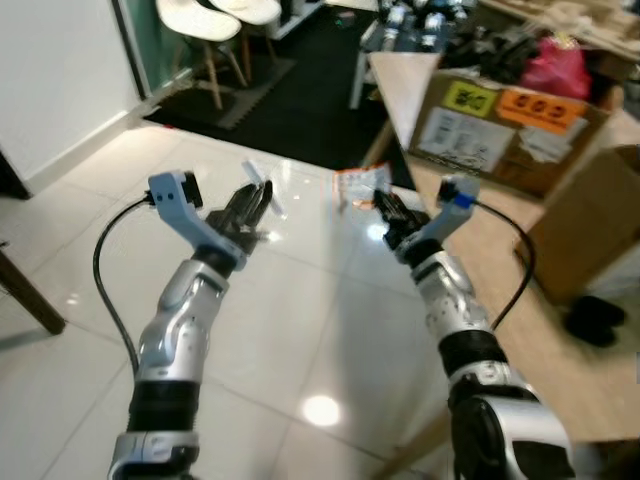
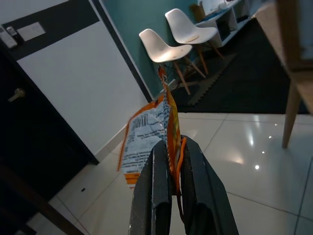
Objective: Picking trash to rubbish bin
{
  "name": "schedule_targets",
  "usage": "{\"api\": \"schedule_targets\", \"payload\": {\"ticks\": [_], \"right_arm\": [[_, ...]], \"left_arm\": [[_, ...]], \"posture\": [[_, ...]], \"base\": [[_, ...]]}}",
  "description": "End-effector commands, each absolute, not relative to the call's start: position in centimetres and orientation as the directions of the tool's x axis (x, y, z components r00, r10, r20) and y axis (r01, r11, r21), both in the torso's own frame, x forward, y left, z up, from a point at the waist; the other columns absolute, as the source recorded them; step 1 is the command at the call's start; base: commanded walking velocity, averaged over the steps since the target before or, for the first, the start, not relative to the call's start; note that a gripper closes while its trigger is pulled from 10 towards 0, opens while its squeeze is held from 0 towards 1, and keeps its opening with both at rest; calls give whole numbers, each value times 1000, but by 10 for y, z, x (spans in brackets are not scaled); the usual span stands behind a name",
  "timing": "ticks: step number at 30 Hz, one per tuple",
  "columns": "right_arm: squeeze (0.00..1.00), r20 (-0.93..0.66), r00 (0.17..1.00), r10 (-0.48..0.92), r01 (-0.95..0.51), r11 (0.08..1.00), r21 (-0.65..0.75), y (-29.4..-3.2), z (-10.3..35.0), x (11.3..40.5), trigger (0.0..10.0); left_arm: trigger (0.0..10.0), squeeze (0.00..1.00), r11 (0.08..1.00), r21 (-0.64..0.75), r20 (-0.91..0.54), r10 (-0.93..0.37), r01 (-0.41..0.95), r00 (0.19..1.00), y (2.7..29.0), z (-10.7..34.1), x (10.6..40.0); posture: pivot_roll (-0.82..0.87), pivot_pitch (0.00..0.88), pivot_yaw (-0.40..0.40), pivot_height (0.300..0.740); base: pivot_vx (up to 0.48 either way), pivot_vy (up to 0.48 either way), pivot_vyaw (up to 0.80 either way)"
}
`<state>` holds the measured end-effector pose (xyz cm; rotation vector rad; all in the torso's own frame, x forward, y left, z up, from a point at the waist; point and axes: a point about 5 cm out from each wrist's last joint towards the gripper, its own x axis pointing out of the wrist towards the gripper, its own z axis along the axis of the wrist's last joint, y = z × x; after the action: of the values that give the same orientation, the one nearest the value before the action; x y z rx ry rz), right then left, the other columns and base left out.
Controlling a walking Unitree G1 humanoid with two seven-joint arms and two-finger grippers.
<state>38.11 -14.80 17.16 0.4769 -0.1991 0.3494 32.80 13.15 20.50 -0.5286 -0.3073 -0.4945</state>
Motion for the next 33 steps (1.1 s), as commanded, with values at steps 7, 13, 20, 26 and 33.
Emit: {"api": "schedule_targets", "payload": {"ticks": [7, 13, 20, 26, 33], "right_arm": [[0, 261, 921, 289, -379, 821, 428, -143, 166, 378, 10000], [0, 260, 921, 291, -380, 820, 429, -142, 166, 378, 10000], [0, 258, 920, 296, -383, 818, 429, -142, 166, 378, 10000], [0, 261, 917, 303, -391, 816, 426, -140, 168, 379, 10000], [0, 264, 914, 306, -396, 814, 425, -140, 169, 379, 10000]], "left_arm": [[10000, 0, 740, -407, 396, -385, 535, 834, 130, 200, 324], [10000, 0, 745, -401, 396, -385, 534, 834, 131, 200, 325], [10000, 0, 744, -401, 398, -384, 535, 833, 131, 200, 324], [10000, 0, 743, -400, 403, -384, 537, 831, 131, 201, 324], [10000, 0, 742, -395, 408, -386, 542, 827, 130, 202, 324]], "posture": [[68, 117, -34, 740], [68, 117, -36, 740], [71, 115, -41, 740], [74, 112, -45, 740], [73, 109, -48, 740]], "base": [[36, 0, 0], [266, 0, 0], [293, 0, 0], [306, 0, 0], [321, 0, 0]]}}
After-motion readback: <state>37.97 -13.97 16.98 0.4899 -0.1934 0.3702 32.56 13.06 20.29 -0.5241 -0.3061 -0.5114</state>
